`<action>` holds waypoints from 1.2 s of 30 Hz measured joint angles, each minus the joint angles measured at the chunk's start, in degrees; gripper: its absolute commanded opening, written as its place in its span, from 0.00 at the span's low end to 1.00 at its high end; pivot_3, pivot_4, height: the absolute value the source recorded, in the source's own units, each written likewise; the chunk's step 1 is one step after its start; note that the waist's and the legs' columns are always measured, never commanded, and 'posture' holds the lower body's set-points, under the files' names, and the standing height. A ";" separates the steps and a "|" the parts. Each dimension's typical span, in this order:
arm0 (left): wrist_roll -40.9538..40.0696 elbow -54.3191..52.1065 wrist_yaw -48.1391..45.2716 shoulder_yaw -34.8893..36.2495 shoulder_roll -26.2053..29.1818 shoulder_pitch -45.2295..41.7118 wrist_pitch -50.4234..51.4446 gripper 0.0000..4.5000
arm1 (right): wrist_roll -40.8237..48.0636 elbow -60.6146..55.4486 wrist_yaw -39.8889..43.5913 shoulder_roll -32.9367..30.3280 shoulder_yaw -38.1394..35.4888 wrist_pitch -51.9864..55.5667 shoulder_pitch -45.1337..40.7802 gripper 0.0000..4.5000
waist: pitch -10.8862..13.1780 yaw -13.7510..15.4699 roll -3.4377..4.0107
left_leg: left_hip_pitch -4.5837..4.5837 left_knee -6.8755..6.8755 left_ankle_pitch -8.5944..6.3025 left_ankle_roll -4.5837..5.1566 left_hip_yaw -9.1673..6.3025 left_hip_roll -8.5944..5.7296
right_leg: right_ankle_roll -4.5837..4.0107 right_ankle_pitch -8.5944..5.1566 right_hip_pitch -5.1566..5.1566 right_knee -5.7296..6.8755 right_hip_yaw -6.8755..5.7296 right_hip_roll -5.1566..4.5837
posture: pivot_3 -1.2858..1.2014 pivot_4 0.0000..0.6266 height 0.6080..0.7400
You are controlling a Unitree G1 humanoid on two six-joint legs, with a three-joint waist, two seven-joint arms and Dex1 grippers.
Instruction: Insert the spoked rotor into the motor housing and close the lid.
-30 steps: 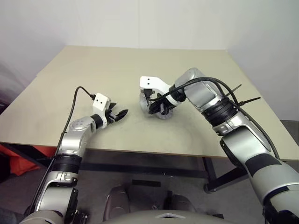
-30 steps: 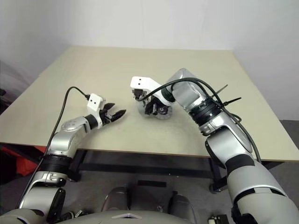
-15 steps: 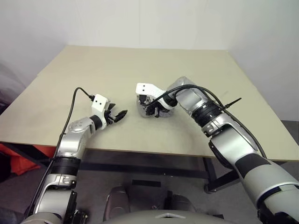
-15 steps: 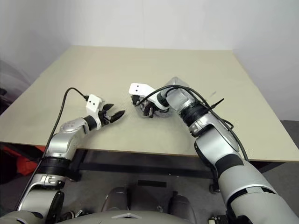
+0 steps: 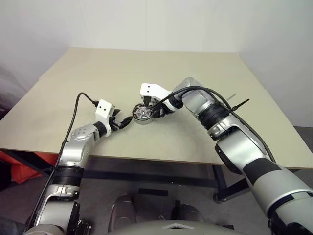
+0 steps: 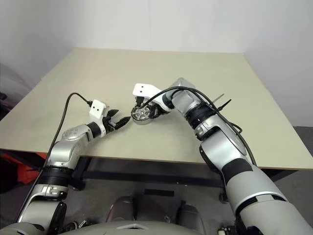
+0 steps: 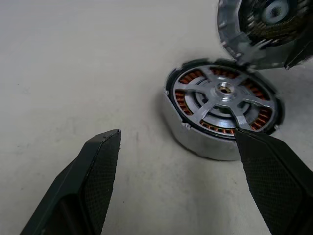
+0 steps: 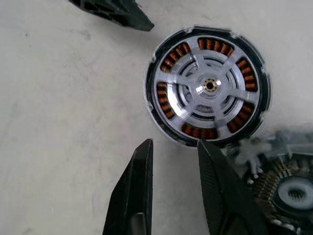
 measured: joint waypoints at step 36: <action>-0.48 4.96 -10.71 -0.50 6.62 -6.81 2.08 0.88 | 9.34 1.67 -24.20 -10.03 -25.96 -4.95 13.83 0.01 | 0.01 -0.28 0.02 | 0.00 -0.02 0.16 -0.25 0.03 0.03 | 0.03 0.03 -0.08 -0.01 0.04 0.09 | 0.52 0.00 1.00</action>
